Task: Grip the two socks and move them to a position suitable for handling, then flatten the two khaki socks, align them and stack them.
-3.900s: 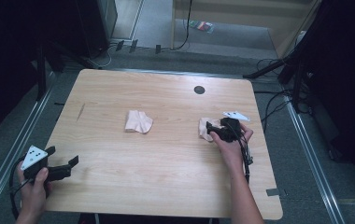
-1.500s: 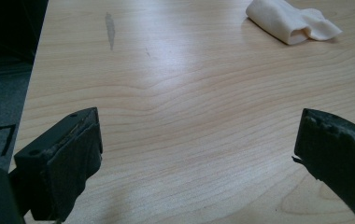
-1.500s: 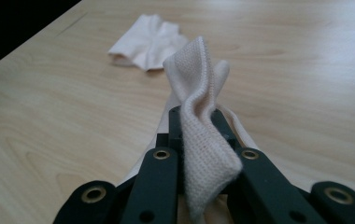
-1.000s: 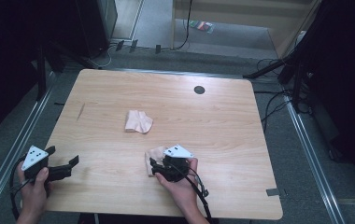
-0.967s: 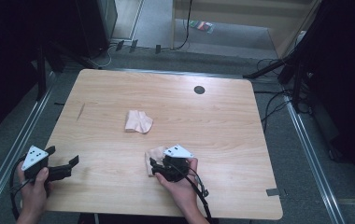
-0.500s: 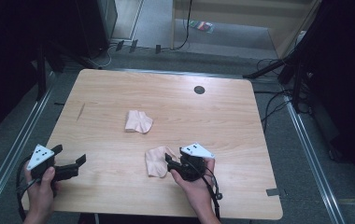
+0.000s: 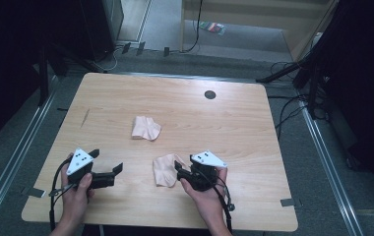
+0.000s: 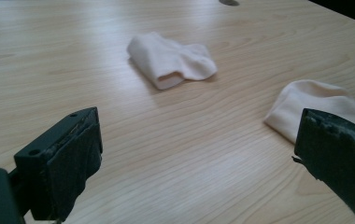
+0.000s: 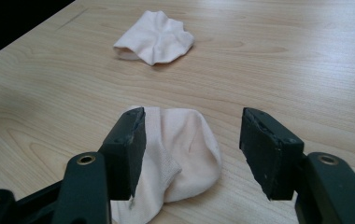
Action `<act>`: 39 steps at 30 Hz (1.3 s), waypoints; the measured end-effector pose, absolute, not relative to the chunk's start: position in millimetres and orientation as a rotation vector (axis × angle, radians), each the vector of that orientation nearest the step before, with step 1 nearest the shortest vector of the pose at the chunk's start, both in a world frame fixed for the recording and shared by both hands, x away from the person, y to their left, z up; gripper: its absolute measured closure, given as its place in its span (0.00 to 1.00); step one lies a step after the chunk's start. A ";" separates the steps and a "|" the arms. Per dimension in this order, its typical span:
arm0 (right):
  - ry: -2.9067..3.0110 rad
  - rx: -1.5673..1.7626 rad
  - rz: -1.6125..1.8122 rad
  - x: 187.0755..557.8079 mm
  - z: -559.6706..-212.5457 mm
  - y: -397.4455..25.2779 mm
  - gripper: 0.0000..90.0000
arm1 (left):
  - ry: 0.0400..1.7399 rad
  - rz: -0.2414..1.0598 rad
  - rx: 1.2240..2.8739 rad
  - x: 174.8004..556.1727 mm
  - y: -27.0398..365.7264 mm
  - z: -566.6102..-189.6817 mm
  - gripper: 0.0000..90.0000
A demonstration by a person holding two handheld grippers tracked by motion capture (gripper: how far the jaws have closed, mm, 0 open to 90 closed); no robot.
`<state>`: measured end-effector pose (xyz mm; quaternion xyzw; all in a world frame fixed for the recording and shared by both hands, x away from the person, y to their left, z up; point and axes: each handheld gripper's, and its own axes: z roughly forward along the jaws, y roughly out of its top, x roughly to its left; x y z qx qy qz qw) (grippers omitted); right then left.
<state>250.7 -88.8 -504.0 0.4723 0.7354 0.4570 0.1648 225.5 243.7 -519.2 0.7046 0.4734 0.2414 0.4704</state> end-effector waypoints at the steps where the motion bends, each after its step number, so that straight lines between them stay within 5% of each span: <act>1: 2.097 1.349 1.303 250.6 -504.0 -88.7 0.46 | 1.143 0.585 1.730 226.9 234.2 -519.0 0.02; 9: 2.104 1.378 1.316 251.2 -508.0 -91.2 0.48 | 1.109 0.545 1.733 234.7 203.4 -521.0 0.02; 21: 2.172 1.370 1.349 250.1 -520.8 -86.6 0.66 | 1.061 0.465 1.759 233.1 184.3 -537.8 0.02; 33: 2.235 1.293 1.236 253.7 -536.2 -59.4 0.57 | 1.058 0.429 1.762 231.3 186.7 -542.2 0.02; 39: 2.245 1.248 1.171 250.1 -539.0 -51.5 0.85 | 1.059 0.421 1.762 231.1 187.2 -542.3 0.02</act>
